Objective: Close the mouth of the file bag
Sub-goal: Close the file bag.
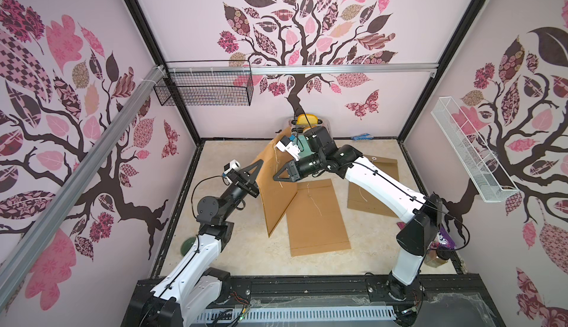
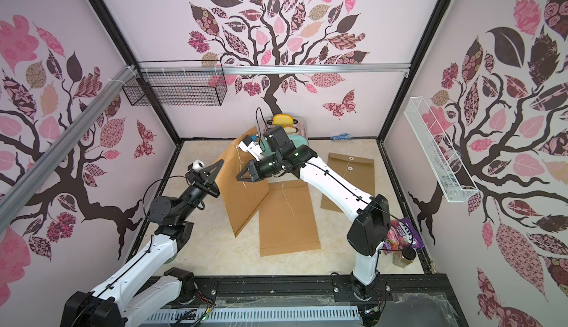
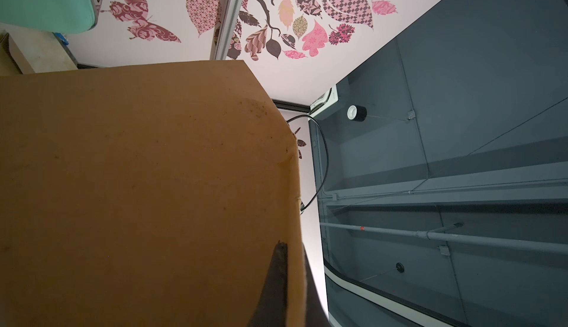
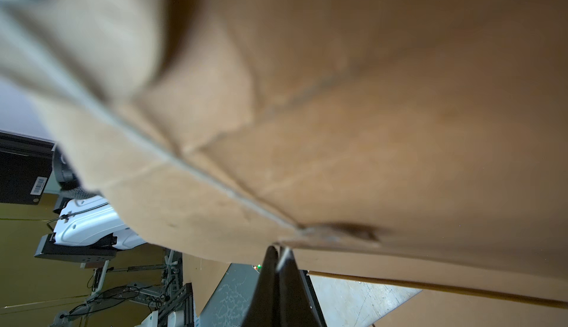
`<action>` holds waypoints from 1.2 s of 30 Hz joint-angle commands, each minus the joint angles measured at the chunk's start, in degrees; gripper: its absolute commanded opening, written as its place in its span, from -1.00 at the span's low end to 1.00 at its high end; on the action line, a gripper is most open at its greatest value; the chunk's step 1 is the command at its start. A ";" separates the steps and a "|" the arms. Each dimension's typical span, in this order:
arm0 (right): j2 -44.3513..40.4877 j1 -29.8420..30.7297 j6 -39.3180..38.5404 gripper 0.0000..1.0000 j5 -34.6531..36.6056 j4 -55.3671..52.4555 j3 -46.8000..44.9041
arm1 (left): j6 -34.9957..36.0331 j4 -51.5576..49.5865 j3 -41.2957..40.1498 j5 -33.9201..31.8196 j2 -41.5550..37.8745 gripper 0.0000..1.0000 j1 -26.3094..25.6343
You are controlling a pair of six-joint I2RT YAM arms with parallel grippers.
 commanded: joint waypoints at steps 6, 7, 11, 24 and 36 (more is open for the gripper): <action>-1.89 0.52 -0.47 -1.00 1.09 2.69 -3.33 | -5.10 4.68 1.11 -0.97 -0.43 -1.00 -0.11; -2.17 0.48 -0.48 -1.00 1.33 3.14 -3.95 | -5.19 4.72 1.00 -1.01 -0.50 -1.00 -0.11; -3.30 0.35 -1.00 -1.00 4.12 4.70 -5.79 | -5.37 4.68 0.78 -1.09 -0.71 -1.00 -0.11; -3.31 0.30 2.28 -0.76 3.18 12.12 -5.50 | -4.57 3.74 0.03 -0.99 -1.13 -1.00 -0.20; -4.97 0.57 5.49 -0.76 7.90 16.67 -11.40 | -5.54 4.70 1.04 -3.13 -1.32 -1.00 -0.44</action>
